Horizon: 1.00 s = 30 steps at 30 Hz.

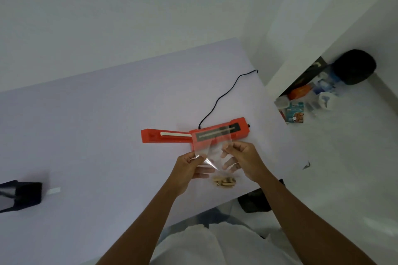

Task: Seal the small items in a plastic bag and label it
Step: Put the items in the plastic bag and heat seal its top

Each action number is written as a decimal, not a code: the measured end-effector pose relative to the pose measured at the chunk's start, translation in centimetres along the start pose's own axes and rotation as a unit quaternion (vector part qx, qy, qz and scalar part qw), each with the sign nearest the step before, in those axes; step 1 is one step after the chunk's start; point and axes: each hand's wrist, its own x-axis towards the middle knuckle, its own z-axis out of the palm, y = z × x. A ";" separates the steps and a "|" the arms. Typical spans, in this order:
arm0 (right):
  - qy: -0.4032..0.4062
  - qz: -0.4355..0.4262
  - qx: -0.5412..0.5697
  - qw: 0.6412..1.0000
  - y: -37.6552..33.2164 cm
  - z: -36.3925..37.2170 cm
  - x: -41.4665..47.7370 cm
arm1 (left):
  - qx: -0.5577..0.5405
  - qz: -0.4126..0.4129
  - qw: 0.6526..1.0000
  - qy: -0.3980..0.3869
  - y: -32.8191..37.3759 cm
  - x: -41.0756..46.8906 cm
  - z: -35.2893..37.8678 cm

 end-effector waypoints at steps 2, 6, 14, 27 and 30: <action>-0.001 0.014 -0.010 1.000 0.7 -1.2 1.0 | -0.020 -0.018 1.000 0.004 -0.7 1.1 0.8; 0.010 0.028 -0.010 0.999 1.1 -2.7 3.1 | -0.051 -0.041 0.997 0.044 -1.6 2.9 2.3; 0.017 0.045 0.016 0.999 1.9 -3.3 5.0 | -0.023 -0.044 0.996 0.080 -1.9 5.2 3.3; 0.030 0.070 0.032 0.997 3.8 -3.1 4.2 | 0.018 -0.055 0.989 0.135 -2.4 6.0 2.9; 0.042 0.073 0.036 0.996 4.0 -3.0 4.2 | 0.040 -0.050 0.989 0.136 -2.4 6.3 2.8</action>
